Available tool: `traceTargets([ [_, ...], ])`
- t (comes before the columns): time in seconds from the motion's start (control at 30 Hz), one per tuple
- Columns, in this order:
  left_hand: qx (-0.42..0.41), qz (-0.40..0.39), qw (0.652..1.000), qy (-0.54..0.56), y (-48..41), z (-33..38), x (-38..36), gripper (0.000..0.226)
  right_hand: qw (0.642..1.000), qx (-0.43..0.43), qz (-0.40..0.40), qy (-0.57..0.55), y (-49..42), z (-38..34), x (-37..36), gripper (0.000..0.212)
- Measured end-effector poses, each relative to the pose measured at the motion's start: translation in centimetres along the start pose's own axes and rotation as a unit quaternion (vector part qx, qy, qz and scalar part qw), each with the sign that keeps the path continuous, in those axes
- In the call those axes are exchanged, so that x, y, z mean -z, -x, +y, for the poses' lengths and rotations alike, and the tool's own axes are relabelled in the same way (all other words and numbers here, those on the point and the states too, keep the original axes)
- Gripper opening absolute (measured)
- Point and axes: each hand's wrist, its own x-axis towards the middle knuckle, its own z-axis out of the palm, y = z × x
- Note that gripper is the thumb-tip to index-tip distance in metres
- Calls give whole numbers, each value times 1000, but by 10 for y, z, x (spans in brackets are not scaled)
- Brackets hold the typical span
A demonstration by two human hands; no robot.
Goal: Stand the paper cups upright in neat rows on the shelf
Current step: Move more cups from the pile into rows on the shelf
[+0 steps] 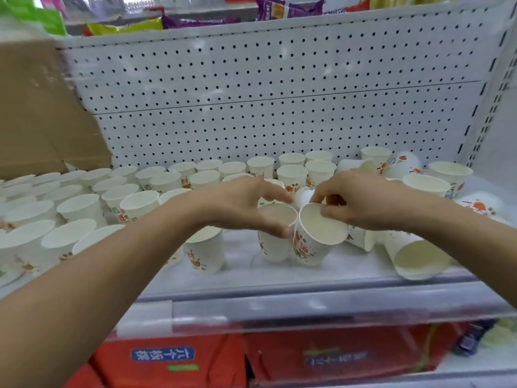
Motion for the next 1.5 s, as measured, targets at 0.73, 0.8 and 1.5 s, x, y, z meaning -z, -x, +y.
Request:
traceTargets([
  [0.73, 156, 76, 909, -380, -11, -23, 1, 81, 996, 57, -17, -62, -49, -21, -25, 15],
  [0.8, 152, 76, 909, -382, -11, -26, 1, 86, 995, 66, -7, -70, -49, -22, -27, 15],
  [1.5, -82, 150, 985, -3, 12, 19, 0, 34, 994, -23, 9, -108, 2, 59, 29, 9],
])
